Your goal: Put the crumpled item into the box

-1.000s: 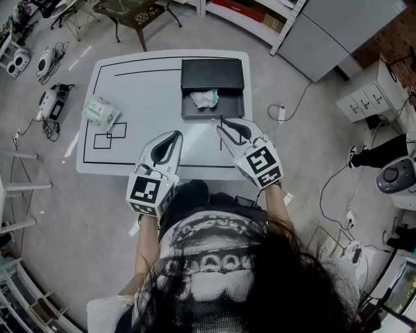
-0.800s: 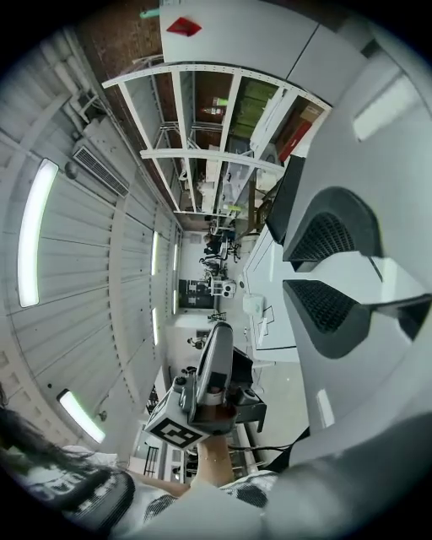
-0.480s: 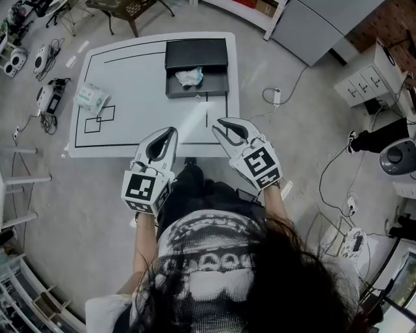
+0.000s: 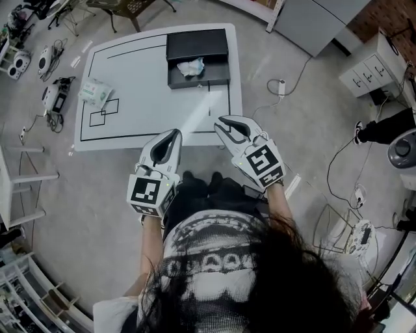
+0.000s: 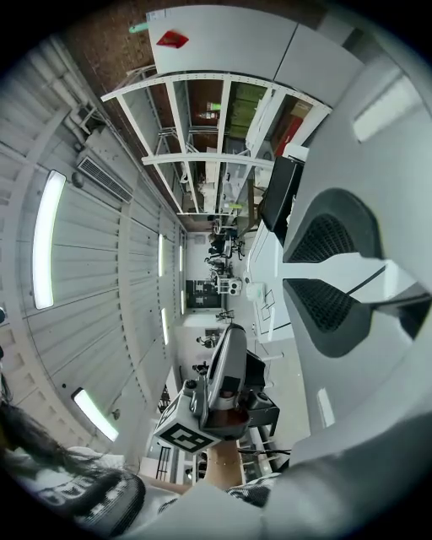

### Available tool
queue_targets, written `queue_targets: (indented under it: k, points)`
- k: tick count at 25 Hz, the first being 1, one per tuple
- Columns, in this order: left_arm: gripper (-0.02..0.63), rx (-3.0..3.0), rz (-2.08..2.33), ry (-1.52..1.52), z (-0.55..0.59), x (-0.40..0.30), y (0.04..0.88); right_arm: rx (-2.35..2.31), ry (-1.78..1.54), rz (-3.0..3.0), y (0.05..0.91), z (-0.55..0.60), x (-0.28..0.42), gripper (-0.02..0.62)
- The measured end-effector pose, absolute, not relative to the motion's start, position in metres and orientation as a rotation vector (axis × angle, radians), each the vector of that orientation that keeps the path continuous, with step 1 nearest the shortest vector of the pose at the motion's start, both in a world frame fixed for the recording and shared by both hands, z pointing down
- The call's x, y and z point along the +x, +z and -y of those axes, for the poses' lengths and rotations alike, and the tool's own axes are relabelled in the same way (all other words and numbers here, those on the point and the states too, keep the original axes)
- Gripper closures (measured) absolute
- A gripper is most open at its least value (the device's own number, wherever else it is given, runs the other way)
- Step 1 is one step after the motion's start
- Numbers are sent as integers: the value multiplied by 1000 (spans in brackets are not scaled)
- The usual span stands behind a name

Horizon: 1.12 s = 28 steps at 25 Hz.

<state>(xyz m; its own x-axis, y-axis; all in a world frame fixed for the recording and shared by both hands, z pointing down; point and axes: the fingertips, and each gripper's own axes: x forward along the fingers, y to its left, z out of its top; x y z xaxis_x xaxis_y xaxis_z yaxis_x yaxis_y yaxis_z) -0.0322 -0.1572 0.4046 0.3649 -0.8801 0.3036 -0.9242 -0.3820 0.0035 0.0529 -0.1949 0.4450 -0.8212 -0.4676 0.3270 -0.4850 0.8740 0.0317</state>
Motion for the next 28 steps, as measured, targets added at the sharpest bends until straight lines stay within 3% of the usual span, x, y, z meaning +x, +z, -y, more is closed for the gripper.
queue_targets:
  k: [17, 28]
  points:
    - [606, 2431, 1667, 321, 71, -109, 401, 679, 92, 2731, 436, 107, -30, 591]
    - [606, 2479, 1630, 292, 11, -145, 397, 718, 108, 2713, 438, 48, -69, 592]
